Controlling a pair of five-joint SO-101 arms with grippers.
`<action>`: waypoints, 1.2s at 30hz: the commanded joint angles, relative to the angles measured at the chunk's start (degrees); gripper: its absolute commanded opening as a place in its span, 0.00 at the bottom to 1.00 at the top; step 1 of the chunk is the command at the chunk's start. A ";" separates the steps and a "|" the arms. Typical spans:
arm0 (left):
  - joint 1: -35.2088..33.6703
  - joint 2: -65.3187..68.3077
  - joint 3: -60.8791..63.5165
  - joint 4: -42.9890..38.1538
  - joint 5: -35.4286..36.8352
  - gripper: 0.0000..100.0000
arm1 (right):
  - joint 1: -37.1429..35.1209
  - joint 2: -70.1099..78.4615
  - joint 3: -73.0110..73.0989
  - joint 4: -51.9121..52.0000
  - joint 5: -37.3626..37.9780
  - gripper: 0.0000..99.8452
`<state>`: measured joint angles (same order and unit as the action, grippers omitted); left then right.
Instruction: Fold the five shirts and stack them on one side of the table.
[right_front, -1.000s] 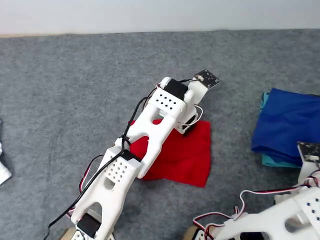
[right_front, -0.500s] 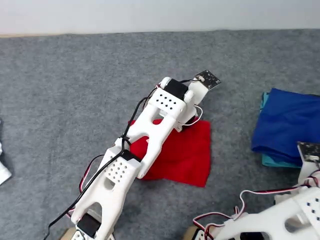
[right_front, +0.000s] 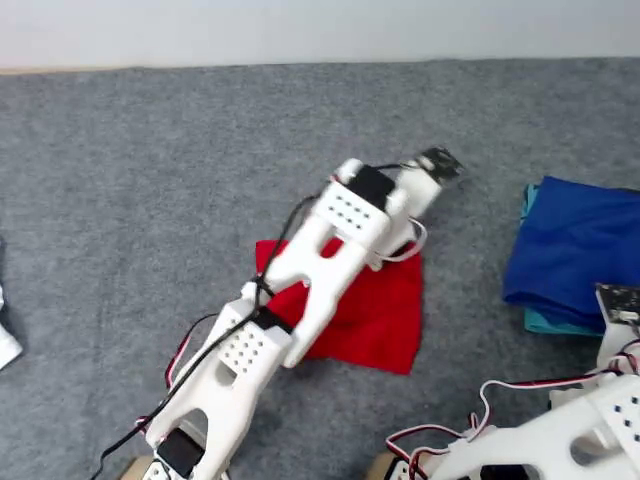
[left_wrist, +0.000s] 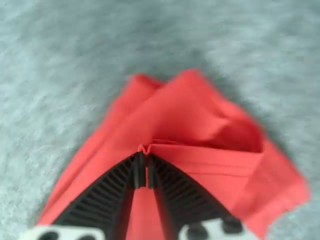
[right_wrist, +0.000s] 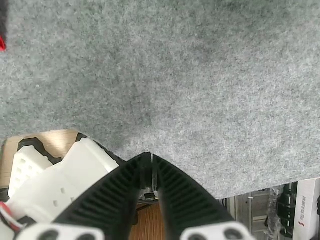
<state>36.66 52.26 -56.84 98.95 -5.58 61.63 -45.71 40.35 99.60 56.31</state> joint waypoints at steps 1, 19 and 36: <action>4.48 -9.05 -0.31 1.58 -0.18 0.00 | -0.48 -1.10 1.23 0.22 -0.62 0.01; 16.88 -32.09 36.35 1.58 -0.53 0.00 | -0.48 -1.19 4.75 -2.59 -0.53 0.01; 24.35 -27.16 37.93 1.32 0.97 0.01 | -0.48 -1.19 4.84 -2.59 -0.53 0.01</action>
<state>60.84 25.80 -16.75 99.12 -5.32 61.63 -45.89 45.45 97.49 56.31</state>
